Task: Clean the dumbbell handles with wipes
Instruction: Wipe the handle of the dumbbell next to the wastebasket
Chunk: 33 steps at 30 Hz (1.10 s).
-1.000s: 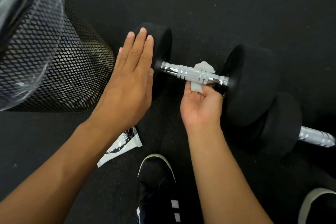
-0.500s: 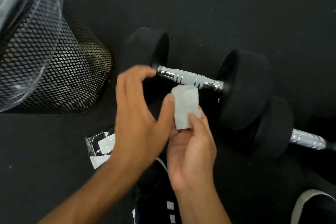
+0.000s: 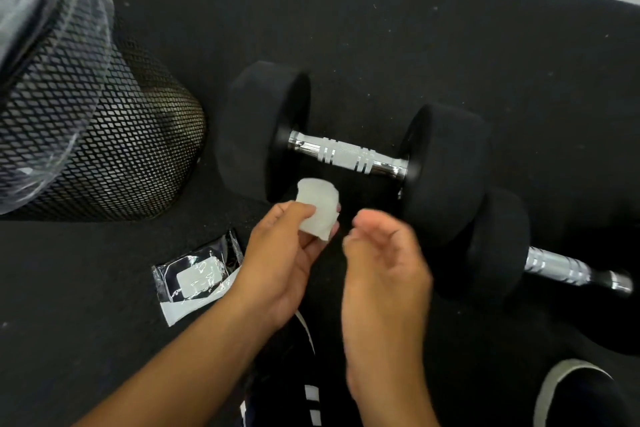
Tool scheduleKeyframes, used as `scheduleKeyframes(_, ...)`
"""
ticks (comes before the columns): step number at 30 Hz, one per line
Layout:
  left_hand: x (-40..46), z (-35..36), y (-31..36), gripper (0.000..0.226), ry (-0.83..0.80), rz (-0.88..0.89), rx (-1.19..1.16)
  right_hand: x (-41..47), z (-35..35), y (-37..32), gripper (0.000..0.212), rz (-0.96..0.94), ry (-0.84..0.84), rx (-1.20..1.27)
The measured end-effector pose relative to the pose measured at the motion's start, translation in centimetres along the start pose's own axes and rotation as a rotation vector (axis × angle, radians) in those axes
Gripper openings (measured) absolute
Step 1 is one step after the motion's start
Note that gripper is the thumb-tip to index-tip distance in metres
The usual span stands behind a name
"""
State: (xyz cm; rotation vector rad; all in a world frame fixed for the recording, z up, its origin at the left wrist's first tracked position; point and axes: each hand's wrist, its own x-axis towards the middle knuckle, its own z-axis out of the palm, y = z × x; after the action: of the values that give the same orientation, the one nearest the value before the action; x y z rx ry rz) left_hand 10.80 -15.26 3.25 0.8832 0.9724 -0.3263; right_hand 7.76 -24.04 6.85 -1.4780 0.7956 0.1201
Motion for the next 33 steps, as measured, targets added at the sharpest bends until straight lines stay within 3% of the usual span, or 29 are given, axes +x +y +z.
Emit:
scheduleKeyframes(4,3.4,1.1,-1.1,0.032,-0.025,-0.108,0.04,2.5,-2.9,-3.0,0.023,-0.803,0.139,-0.323)
scheduleKeyframes(6,4.6,2.2,-1.7,0.036,-0.058,-0.133,0.077,5.5,-3.6,-4.3,0.026,-0.945,0.202,-0.465)
scheduleKeyframes(11,5.5,5.1,-2.4,0.039,-0.22,-0.124,0.061,11.3,-2.9,-3.7,0.036,-0.892,0.13,-0.758)
scheduleKeyframes(13,5.7,5.5,-2.4,0.038,-0.249,-0.119,0.017,11.9,-2.5,-3.0,0.038,-0.911,0.173,-0.807)
scheduleKeyframes(23,1.7,5.3,-2.3,0.038,-0.279,-0.113,-0.105,11.5,-1.8,-1.5,0.036,-0.996,0.327,-0.817)
scheduleKeyframes(33,3.0,8.2,-1.4,0.037,-0.027,-0.124,-0.121,11.8,-1.8,-1.4,0.035,-1.034,0.347,-0.806)
